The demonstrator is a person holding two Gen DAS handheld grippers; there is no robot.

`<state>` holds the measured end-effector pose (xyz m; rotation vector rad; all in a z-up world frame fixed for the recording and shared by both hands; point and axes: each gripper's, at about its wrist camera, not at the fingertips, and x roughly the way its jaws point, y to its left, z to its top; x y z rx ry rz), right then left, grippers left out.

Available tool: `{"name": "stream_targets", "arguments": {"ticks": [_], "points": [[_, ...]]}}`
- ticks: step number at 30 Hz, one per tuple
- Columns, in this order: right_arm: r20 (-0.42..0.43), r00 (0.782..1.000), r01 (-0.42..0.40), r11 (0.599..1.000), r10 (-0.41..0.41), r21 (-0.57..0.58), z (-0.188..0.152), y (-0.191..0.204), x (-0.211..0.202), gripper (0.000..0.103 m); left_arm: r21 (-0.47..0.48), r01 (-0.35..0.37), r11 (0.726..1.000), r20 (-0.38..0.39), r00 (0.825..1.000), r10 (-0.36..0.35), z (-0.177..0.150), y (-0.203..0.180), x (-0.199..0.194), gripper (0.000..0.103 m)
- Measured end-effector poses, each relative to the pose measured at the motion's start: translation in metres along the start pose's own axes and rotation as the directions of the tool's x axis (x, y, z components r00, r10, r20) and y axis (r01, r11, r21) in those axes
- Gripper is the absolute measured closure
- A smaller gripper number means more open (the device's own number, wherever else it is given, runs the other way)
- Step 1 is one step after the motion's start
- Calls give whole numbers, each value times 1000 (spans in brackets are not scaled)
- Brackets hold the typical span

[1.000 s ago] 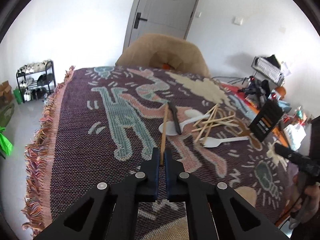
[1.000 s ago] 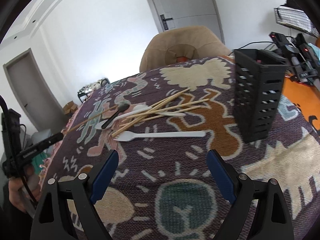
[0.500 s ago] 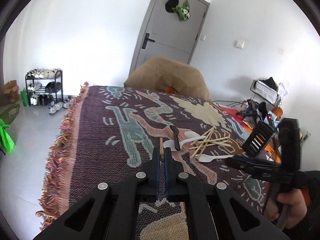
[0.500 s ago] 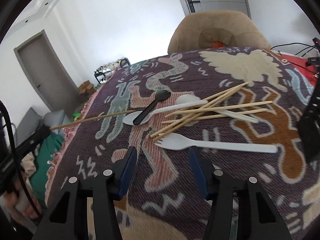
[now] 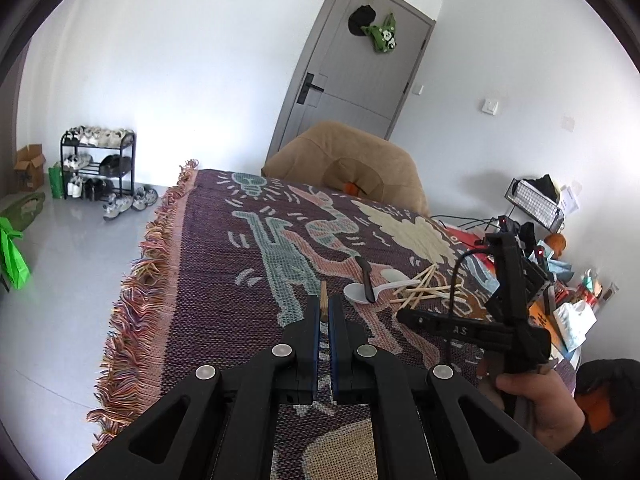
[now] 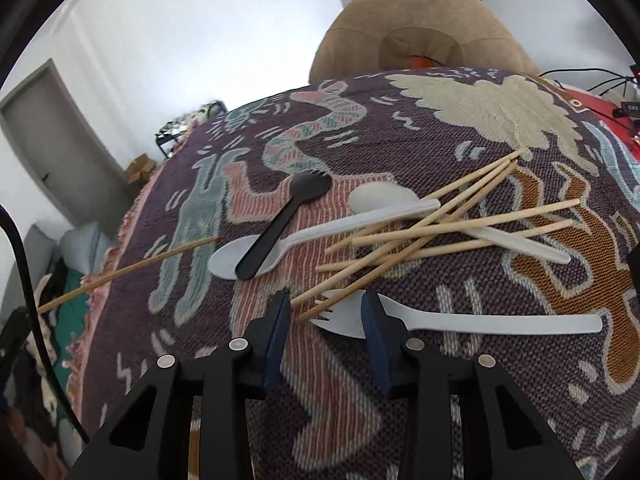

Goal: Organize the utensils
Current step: 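Lift both held chopsticks and carry them over the black slotted holder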

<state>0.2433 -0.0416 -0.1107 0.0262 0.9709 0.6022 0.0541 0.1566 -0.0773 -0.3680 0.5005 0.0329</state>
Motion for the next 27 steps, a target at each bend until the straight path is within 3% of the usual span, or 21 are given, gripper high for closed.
{"name": "stream_targets", "arguments": {"ticks": [6, 17, 27], "points": [[-5, 1000, 27, 999, -27, -17, -5, -1, -1, 96, -10, -2, 1000, 4, 1000, 2, -1, 4, -3, 100], [38, 999, -37, 999, 36, 16, -27, -27, -43, 97, 12, 12, 1000, 17, 1000, -12, 1, -11, -6, 100], [166, 985, -39, 999, 37, 14, -32, -43, -110, 97, 46, 31, 998, 54, 998, -34, 9, -31, -15, 100]]}}
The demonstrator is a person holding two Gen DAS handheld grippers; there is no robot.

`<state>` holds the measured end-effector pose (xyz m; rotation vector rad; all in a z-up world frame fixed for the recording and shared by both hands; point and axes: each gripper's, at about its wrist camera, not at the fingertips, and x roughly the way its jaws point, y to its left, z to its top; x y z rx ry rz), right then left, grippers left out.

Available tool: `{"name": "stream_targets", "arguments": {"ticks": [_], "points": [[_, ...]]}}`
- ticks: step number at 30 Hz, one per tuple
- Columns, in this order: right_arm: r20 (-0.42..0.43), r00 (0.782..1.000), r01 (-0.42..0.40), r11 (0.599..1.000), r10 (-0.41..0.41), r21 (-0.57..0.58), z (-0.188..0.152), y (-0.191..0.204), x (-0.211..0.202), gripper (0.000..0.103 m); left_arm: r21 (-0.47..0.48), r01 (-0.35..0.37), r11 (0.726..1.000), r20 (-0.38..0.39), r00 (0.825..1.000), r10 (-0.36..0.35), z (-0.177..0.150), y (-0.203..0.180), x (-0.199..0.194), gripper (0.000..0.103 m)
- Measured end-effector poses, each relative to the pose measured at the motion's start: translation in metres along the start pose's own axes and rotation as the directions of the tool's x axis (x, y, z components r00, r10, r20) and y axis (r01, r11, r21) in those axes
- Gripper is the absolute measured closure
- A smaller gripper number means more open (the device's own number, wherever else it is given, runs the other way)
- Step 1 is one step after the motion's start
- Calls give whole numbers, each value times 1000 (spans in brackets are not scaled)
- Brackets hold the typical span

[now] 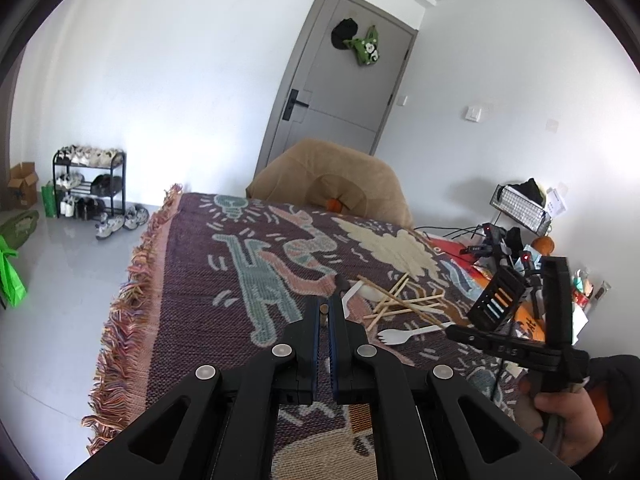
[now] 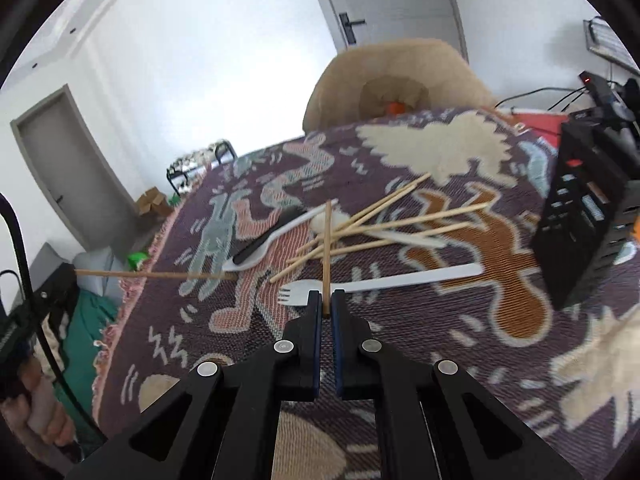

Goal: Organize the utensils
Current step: 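Lift both held chopsticks and carry them over the black slotted holder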

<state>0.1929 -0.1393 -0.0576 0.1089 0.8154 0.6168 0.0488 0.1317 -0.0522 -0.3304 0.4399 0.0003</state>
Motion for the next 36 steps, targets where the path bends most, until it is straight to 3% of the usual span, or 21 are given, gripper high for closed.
{"name": "stream_targets", "arguments": {"ticks": [15, 22, 31, 36], "points": [[223, 975, 11, 1000, -14, 14, 21, -23, -96, 97, 80, 57, 995, 33, 998, -60, 12, -49, -5, 100], [331, 942, 68, 998, -60, -11, 47, -31, -147, 97, 128, 108, 986, 50, 992, -115, 26, -78, 0, 100], [454, 874, 208, 978, -172, -30, 77, -38, -211, 97, 167, 167, 972, 66, 981, -180, 46, -113, 11, 100], [455, 863, 257, 966, -219, -24, 78, -46, -221, 97, 199, 192, 961, 69, 975, -209, 56, -133, 16, 100]]}}
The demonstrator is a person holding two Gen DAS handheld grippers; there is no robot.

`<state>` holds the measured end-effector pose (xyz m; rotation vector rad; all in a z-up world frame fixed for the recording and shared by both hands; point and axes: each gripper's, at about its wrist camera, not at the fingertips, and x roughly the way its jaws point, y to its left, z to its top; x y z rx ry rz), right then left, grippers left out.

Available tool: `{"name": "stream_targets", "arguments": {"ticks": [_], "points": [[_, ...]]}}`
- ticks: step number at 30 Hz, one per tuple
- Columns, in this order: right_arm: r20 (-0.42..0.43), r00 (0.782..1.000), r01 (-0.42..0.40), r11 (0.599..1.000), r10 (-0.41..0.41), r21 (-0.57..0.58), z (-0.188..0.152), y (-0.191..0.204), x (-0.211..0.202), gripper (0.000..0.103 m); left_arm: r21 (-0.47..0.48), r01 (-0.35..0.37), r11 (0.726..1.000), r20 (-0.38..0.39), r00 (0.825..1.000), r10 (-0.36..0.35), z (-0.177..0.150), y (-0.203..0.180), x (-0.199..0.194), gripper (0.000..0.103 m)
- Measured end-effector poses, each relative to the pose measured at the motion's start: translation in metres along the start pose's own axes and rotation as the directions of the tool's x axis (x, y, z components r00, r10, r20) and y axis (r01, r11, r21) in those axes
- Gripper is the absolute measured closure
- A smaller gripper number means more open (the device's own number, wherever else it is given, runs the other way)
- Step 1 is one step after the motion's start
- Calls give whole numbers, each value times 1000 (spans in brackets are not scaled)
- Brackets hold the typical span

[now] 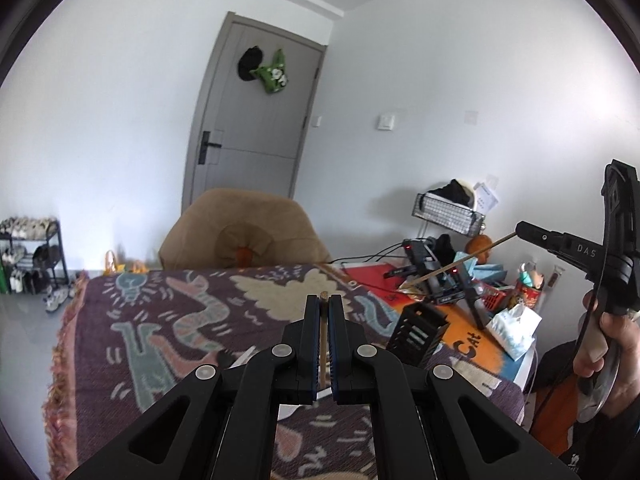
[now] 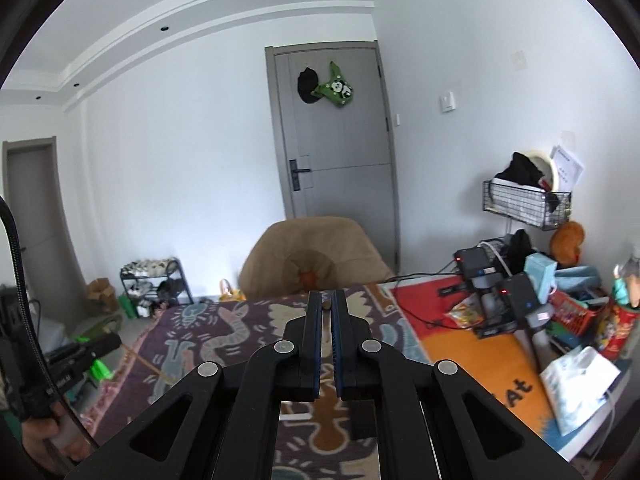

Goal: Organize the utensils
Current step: 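Lift both held chopsticks and carry them over the black slotted holder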

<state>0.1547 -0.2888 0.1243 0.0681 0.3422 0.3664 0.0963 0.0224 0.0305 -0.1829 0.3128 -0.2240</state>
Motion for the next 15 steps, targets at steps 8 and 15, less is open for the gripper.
{"name": "stream_targets", "arguments": {"ticks": [8, 15], "points": [[-35, 999, 25, 1000, -25, 7, -7, -19, 6, 97, 64, 50, 997, 13, 999, -50, 18, -30, 15, 100], [-81, 997, 21, 1000, -21, 9, -11, -31, 20, 97, 86, 85, 993, 22, 996, -88, 35, -52, 29, 100]]}}
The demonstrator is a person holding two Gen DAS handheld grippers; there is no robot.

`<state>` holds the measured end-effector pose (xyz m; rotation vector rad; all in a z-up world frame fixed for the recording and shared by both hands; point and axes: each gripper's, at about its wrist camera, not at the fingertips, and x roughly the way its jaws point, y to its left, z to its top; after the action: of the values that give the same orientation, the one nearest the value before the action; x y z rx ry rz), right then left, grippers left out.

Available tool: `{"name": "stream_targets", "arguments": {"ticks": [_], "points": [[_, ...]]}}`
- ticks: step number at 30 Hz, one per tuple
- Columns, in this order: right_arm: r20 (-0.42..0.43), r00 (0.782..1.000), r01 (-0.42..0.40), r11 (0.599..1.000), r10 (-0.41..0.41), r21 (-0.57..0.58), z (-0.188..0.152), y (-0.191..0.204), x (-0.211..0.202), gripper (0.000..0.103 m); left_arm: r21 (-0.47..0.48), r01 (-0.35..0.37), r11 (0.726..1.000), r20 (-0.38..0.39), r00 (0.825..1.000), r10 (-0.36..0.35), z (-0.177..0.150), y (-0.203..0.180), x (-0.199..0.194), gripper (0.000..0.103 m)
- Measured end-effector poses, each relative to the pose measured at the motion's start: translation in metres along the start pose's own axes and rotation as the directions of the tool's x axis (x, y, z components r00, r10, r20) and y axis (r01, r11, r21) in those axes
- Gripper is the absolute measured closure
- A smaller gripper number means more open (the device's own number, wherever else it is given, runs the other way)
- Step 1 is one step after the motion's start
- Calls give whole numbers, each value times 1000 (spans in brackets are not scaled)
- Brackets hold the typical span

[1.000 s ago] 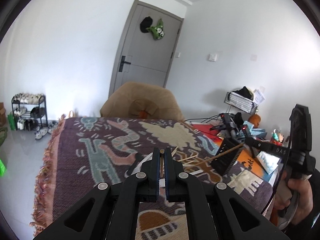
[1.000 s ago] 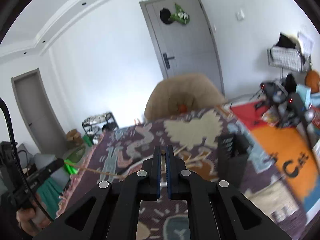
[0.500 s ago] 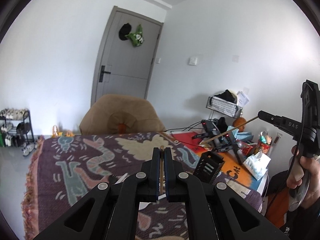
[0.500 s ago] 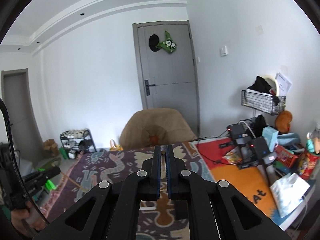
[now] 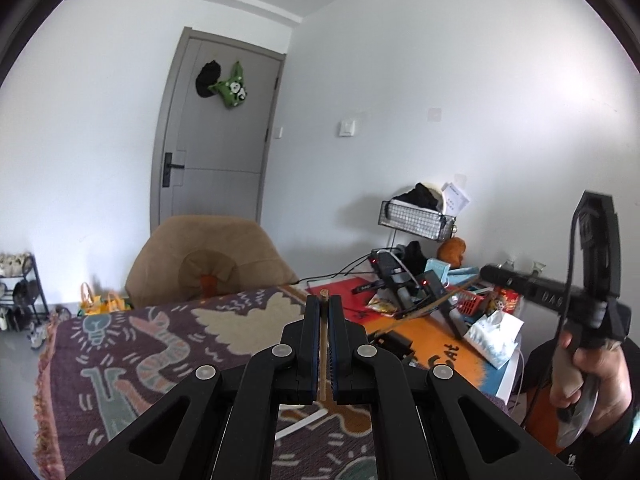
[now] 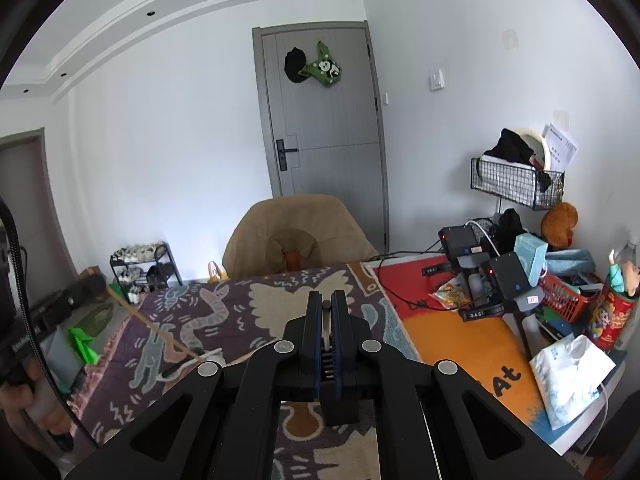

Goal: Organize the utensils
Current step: 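Lift both held chopsticks and carry them over the black slotted holder, then open the left tool while the right tool opens, dropping chopsticks into the holder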

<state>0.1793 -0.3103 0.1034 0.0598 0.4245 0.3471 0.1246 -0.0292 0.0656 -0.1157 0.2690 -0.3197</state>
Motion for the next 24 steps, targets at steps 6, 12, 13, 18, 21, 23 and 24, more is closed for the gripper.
{"name": "stream_targets", "arguments": {"ticks": [6, 12, 13, 18, 21, 23, 24], "points": [[-29, 999, -22, 1000, 22, 6, 1, -7, 19, 97, 21, 26, 999, 5, 1000, -27, 11, -16, 15, 100], [-61, 997, -41, 997, 45, 71, -6, -23, 39, 49, 27, 67, 997, 3, 998, -67, 23, -32, 34, 100], [-47, 998, -34, 996, 38, 89, -8, -27, 36, 38, 31, 73, 997, 1, 997, -73, 24, -35, 37, 100], [12, 1000, -26, 979, 24, 204, -30, -57, 16, 30, 62, 96, 993, -1, 995, -96, 33, -55, 51, 100], [22, 1000, -13, 957, 7, 289, -50, -77, 8, 29, 92, 104, 990, -10, 995, -103, 36, -67, 59, 100], [16, 1000, -7, 948, 2, 319, -62, -85, 8, 29, 104, 110, 988, -20, 994, -109, 36, -73, 66, 100], [6, 1000, 0, 942, -3, 335, -70, -89, 10, 29, 111, 111, 988, -24, 994, -109, 36, -76, 68, 100]]}}
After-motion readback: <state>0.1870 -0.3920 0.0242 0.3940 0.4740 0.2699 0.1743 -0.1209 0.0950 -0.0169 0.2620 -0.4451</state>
